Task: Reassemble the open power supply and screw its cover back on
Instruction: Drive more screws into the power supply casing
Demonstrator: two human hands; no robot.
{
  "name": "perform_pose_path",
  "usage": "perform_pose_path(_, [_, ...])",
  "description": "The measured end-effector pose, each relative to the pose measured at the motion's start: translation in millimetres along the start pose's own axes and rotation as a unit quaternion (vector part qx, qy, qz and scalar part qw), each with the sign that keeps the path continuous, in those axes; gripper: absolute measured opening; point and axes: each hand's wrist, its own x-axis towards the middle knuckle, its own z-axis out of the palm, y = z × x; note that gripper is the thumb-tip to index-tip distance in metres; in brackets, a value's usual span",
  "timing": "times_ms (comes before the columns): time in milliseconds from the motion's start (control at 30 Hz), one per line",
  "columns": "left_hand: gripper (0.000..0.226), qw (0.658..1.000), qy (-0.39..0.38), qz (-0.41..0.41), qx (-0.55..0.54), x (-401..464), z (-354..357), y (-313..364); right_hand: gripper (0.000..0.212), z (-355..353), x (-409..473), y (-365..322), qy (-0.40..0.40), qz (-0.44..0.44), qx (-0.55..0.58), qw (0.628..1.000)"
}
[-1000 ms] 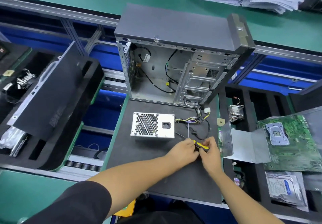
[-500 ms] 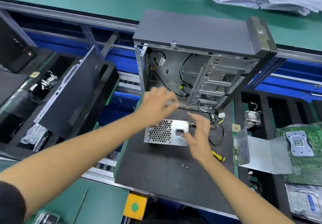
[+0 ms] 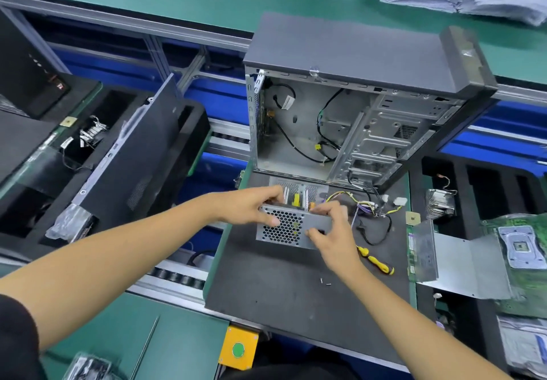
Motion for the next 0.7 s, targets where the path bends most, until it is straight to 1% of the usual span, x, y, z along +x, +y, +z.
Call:
perform_pose_path(100, [0.035,0.999,0.000,0.002,0.044,-4,19,-5,0.047,7,-18,16,-0.016,-0.021,-0.036,0.999])
perform_pose_path(167, [0.039,0.997,-0.010,-0.003,0.077,-4,37,-12,0.042,11,-26,27,-0.054,-0.037,-0.064,0.996])
perform_pose_path(233, [0.042,0.997,-0.031,-0.001,0.077,-5,52,-21,0.042,14,-35,38,-0.104,-0.071,-0.113,0.986])
perform_pose_path(300, [0.036,0.996,-0.069,-0.004,0.056,-6,61,-27,0.043,16,-44,48,-0.126,-0.081,-0.137,0.979])
perform_pose_path(367, [0.024,0.996,-0.084,-0.021,0.037,-2,64,-31,0.044,16,-49,54,-0.118,-0.079,-0.140,0.980])
perform_pose_path(467, [0.015,0.997,-0.067,-0.032,0.027,4,59,-34,0.046,19,-50,53,-0.108,-0.081,-0.150,0.979])
perform_pose_path(567, [0.015,0.997,-0.048,-0.042,0.032,9,57,-38,0.049,21,-49,55,-0.107,-0.103,-0.187,0.971])
perform_pose_path(633, [0.018,0.995,-0.002,-0.058,0.078,8,64,-42,0.050,21,-49,57,-0.102,-0.121,-0.224,0.962])
perform_pose_path(700, [0.018,0.988,0.055,-0.071,0.122,3,72,-47,0.049,21,-49,59,-0.099,-0.120,-0.246,0.957])
